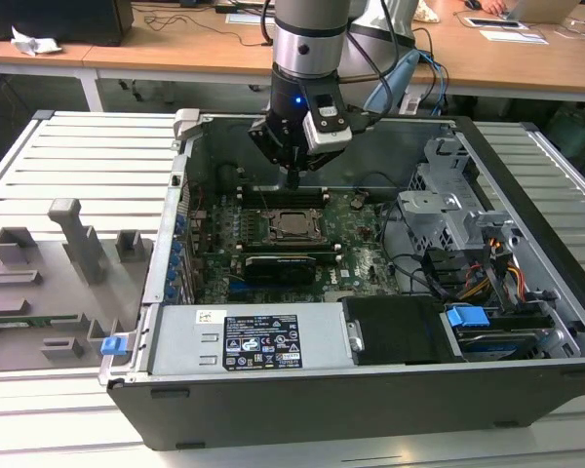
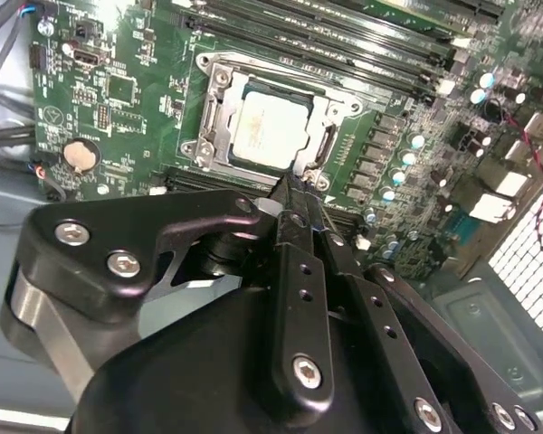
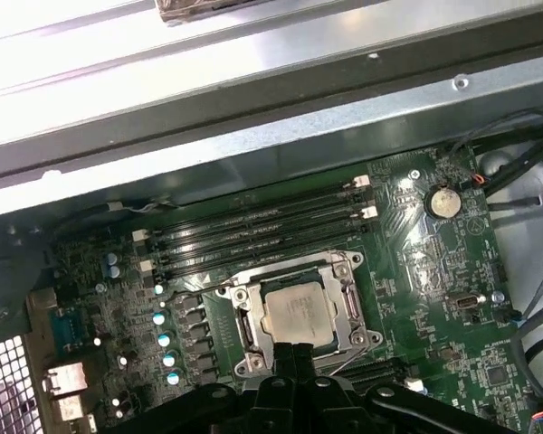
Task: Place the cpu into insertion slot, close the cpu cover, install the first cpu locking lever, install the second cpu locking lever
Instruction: 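Install the first cpu locking lever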
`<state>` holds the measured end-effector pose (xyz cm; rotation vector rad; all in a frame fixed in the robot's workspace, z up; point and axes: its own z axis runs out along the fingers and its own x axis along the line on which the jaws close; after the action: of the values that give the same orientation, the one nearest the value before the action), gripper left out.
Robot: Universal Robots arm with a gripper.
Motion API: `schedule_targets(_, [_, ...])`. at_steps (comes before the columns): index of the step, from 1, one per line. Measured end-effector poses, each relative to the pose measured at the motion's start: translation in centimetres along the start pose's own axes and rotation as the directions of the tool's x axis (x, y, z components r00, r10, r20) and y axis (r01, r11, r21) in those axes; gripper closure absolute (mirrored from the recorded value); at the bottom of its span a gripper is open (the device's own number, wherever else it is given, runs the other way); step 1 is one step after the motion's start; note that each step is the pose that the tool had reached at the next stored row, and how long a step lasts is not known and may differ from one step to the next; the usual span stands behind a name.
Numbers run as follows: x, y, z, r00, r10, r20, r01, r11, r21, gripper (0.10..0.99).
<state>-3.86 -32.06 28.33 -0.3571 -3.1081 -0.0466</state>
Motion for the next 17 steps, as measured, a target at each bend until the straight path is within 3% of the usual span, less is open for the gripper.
schedule_targets(5, [0.02,0.0,0.01,0.9912,-0.132,-0.0036,0.132,0.9913,0.002,0.98])
schedule_targets(8, [0.01,0.0,0.03,0.9772,-0.212,-0.006,0.212,0.9772,0.003,0.98])
schedule_targets(13, [0.01,0.0,0.05,0.9445,-0.328,-0.0098,0.328,0.9445,0.004,0.98])
schedule_targets(15, [0.01,-0.01,0.05,0.9208,-0.39,-0.0119,0.39,0.9209,0.004,0.98])
schedule_targets(16, [0.01,0.0,0.05,0.912,-0.41,-0.0126,0.41,0.912,0.004,0.98])
schedule_targets(17, [0.04,-0.01,0.05,0.908,-0.419,-0.013,0.419,0.9081,0.004,0.98])
